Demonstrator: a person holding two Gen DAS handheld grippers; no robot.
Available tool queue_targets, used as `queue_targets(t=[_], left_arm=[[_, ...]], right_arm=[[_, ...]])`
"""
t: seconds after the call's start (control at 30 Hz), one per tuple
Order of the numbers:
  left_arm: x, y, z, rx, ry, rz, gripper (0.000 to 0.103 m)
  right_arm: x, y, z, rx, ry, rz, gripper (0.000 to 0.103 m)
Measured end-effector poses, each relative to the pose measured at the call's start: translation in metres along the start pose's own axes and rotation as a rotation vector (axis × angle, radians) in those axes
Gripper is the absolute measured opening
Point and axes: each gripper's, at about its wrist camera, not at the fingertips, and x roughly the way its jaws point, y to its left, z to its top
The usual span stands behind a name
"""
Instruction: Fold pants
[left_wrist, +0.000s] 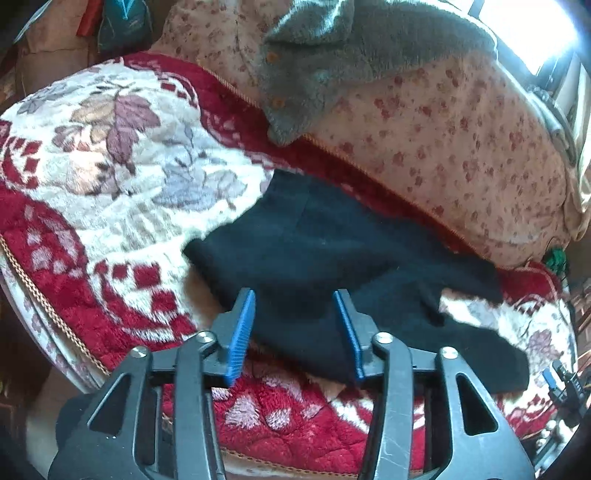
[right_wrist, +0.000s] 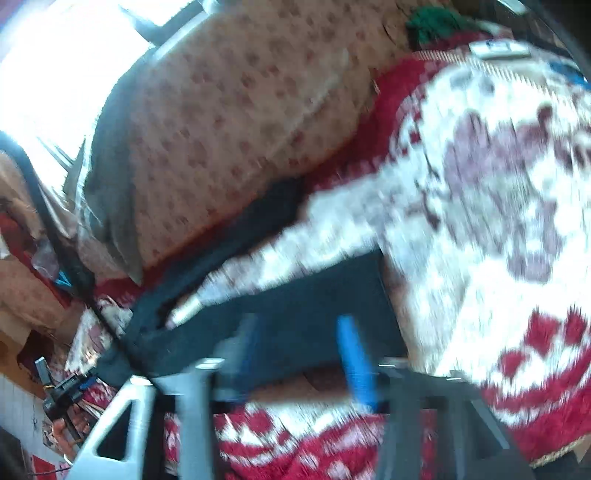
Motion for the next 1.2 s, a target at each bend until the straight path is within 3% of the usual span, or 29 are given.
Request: queue_targets(t=[0.07, 0.2, 0.53, 0.73, 0.9, 1.2], left_arm=[[-0.007, 0.002, 0.006, -0.001, -0.017, -0.003, 0.045], [-0.008, 0.005, 0.014, -0.017, -0.016, -0.026, 0.059], [0.040, -0.017, 0.020, 0.010, 0.088, -0.068, 0.059], [0.070, -0.027, 0.034, 0.002, 0.132, -0.067, 0.059], [0.086, -0.035, 0.042, -0.002, 0.149, -0.076, 0.059], [0.111, -0.051, 0.058, 0.037, 0.161, -0.061, 0.059]], right_arm=[[0.005, 0.008, 0.006, 0.002, -0.003, 0.064, 0.060], [0.023, 0.023, 0.014, -0.033, 0.000, 0.091, 0.060], [0.113, 0.031, 0.039, 0.053, 0.131, 0.126, 0.060], [0.156, 0.012, 0.055, 0.237, 0.150, 0.219, 0.060], [0.192, -0.006, 0.067, 0.368, 0.185, 0.247, 0.060], [0.226, -0.008, 0.088, 0.429, 0.183, 0.292, 0.060]])
